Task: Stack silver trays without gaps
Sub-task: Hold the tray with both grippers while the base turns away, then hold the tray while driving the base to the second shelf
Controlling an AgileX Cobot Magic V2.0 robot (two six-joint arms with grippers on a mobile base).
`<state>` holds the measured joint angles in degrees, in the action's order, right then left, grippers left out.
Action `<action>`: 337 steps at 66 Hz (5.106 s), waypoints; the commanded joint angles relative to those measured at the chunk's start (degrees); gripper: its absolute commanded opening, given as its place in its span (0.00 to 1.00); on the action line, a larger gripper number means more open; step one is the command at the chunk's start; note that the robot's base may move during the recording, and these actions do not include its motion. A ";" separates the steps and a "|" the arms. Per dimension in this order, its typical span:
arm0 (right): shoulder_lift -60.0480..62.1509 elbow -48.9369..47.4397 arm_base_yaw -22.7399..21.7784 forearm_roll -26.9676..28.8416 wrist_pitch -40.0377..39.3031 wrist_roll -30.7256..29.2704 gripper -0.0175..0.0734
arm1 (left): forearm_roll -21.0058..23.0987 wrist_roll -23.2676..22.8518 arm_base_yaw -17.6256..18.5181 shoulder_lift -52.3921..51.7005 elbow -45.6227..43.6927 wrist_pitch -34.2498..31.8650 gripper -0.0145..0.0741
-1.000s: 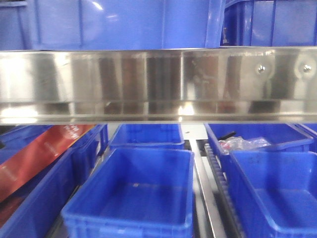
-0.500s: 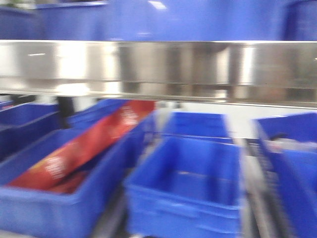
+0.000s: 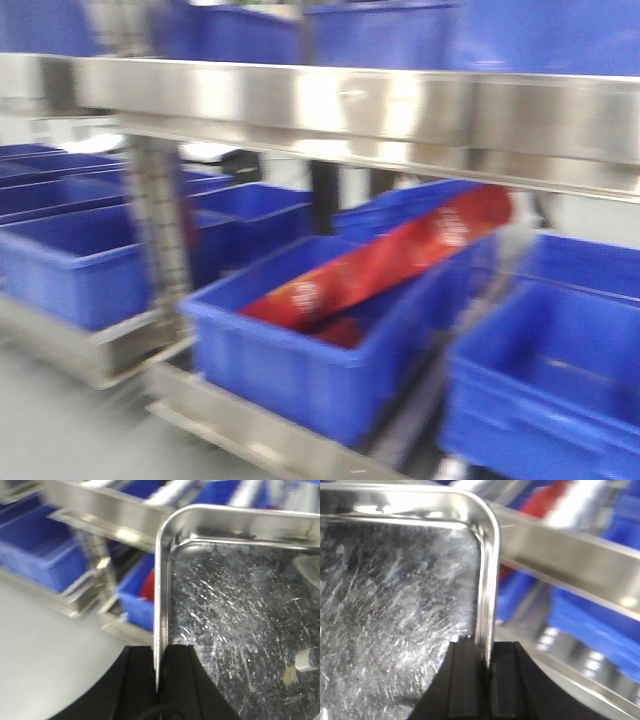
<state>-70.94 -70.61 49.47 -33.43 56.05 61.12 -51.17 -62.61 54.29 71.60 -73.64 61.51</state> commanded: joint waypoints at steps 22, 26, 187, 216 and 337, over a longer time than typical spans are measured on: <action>0.20 -0.01 0.31 -0.80 -2.48 -0.78 0.16 | -2.13 0.24 0.39 -0.48 -0.21 -1.21 0.15; 0.20 -0.01 0.31 -0.80 -2.48 -0.78 0.16 | -2.13 0.24 0.39 -0.48 -0.21 -1.21 0.15; 0.20 -0.01 0.31 -0.80 -2.46 -0.78 0.16 | -2.13 0.24 0.39 -0.48 -0.21 -1.21 0.15; 0.20 -0.01 0.31 -0.80 -2.62 -0.78 0.16 | -2.13 0.24 0.39 -0.48 -0.21 -1.21 0.15; 0.20 -0.01 0.31 -0.80 -8.15 -0.78 0.16 | -2.13 0.24 0.39 -0.48 -0.21 -1.32 0.15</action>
<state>-70.94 -70.61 49.47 -33.55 53.91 61.00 -51.95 -62.61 54.29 71.49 -73.64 62.07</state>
